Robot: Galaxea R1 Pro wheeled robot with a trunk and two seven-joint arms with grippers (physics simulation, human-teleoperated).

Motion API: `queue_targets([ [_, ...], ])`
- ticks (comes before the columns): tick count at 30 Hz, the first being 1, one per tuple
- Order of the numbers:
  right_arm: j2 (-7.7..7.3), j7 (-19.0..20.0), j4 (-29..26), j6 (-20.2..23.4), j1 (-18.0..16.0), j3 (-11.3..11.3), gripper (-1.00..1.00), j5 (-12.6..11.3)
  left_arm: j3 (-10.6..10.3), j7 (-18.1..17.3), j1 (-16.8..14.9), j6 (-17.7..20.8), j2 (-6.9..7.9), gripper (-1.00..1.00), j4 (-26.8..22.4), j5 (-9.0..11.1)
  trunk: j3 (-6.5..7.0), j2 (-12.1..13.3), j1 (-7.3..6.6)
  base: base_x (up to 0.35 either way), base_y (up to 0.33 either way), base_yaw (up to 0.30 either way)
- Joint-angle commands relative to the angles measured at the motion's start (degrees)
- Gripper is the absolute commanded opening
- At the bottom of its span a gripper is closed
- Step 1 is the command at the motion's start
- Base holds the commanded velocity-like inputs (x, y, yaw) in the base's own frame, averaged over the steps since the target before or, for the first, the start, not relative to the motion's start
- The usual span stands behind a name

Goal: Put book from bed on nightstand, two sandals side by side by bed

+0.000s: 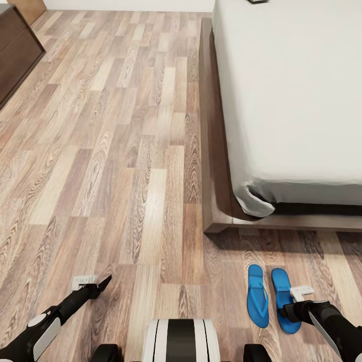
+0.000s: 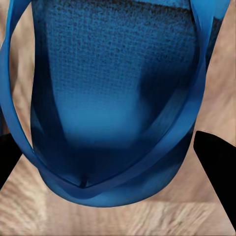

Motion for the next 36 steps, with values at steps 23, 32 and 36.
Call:
queue_targets([
  [23,-0.1,-0.17,-0.08,0.3,-0.02,0.31,-1.0,-0.58,-0.46,0.04,-0.04,-0.39,0.05,1.0,0.07,0.44,-2.25,-0.15,0.25,0.004,0.0,0.0],
  [32,-0.09,-0.17,-0.08,0.3,-0.02,0.31,-1.0,-0.59,-0.46,-0.03,-0.04,-0.39,0.07,1.0,0.07,0.44,-2.25,-0.15,0.25,0.093,0.009,0.0],
  [36,-0.13,-0.17,-0.08,0.3,-0.02,0.31,-1.0,-0.58,-0.46,0.03,-0.04,-0.39,0.05,1.0,0.07,0.44,-2.47,-0.16,0.27,0.002,0.0,0.0],
])
